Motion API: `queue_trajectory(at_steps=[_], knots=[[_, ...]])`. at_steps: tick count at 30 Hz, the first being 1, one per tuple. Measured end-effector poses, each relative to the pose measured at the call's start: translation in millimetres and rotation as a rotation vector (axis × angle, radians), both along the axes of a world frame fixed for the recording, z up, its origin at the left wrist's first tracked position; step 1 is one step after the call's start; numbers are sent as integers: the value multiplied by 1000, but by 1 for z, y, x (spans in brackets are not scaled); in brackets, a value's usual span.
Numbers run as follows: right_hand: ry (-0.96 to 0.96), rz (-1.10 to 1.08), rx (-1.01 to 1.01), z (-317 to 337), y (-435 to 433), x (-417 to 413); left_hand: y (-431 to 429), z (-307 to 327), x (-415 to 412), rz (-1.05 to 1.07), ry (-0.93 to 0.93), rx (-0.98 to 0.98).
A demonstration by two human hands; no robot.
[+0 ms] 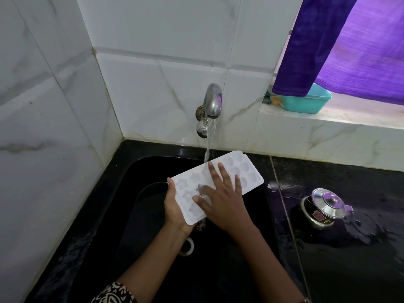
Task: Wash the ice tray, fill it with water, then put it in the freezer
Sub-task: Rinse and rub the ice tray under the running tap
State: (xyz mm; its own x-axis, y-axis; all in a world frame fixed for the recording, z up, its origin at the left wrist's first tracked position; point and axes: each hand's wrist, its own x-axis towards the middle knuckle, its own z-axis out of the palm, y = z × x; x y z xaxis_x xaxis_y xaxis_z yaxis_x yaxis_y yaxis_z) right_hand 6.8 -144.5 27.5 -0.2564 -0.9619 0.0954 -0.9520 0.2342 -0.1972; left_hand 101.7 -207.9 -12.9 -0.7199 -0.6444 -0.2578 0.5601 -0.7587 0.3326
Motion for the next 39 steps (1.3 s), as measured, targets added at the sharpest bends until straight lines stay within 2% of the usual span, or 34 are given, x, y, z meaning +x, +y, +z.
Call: queue_trajectory(at_steps=[5, 8, 13, 18, 22, 26, 29, 34, 39], knots=[[94, -38, -135, -6, -1, 12, 1, -3, -3, 15, -31, -6], [37, -6, -78, -12, 4, 2, -3, 1, -2, 12, 7, -17], [86, -60, -213, -14, -2, 10, 1, 6, -6, 11, 6, -31], [-5, -62, -201, -17, 0, -3, -4, 5, -2, -15, -20, -38], [56, -60, -247, -19, -3, 12, -4, 3, -2, 22, -37, -45], [4, -77, -238, -21, -2, 0, -5, 7, 0, -17, -9, -20], [82, -77, -258, -22, -5, 9, -4, 4, -2, -9, -17, -30], [-52, -79, -168, -18, 1, -3, -4, 4, -2, -18, 11, -12], [-4, -82, -240, -22, -2, 10, -3, 5, -7, 24, 0, -36]])
